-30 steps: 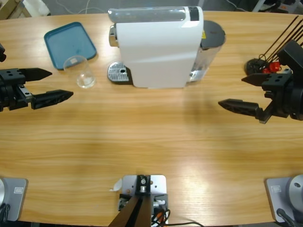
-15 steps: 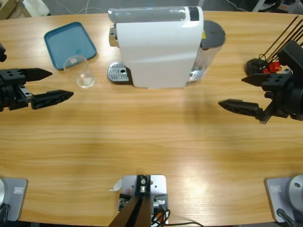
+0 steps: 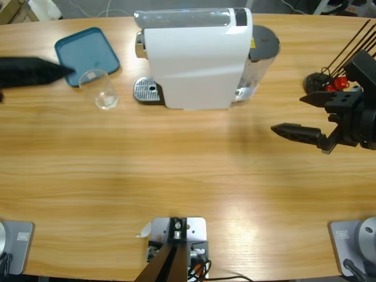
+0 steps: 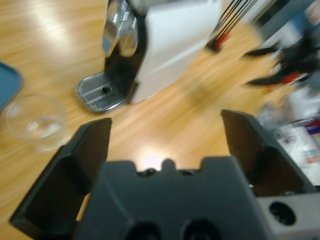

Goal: Pour coffee

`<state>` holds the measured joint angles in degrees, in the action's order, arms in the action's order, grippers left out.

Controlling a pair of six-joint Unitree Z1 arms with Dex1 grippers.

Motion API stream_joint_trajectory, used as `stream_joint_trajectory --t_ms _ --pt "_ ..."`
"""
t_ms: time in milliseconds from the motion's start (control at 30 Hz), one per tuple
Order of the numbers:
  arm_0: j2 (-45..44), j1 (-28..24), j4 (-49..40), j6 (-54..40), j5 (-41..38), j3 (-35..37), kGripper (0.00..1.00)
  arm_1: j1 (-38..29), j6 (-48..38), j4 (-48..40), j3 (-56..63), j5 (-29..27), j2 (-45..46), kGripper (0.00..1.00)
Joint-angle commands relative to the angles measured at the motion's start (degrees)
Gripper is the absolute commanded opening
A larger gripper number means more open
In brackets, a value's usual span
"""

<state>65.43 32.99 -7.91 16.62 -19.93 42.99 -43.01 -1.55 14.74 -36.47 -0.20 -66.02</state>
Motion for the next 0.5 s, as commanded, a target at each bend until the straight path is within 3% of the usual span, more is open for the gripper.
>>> stream_joint_trajectory --t_ms 33,367,500 --pt "11.13 -11.56 1.85 12.00 -23.08 8.37 0.884 -0.64 0.53 0.99 0.52 -0.64 -0.57 0.890" --pt "30.18 -16.17 28.21 32.44 -30.41 9.13 0.808 -0.64 0.18 0.99 0.99 -0.85 1.68 0.890" --pt "34.22 -16.20 36.27 37.75 -34.37 8.90 0.720 -0.67 0.14 0.91 0.96 -0.85 1.51 0.890"
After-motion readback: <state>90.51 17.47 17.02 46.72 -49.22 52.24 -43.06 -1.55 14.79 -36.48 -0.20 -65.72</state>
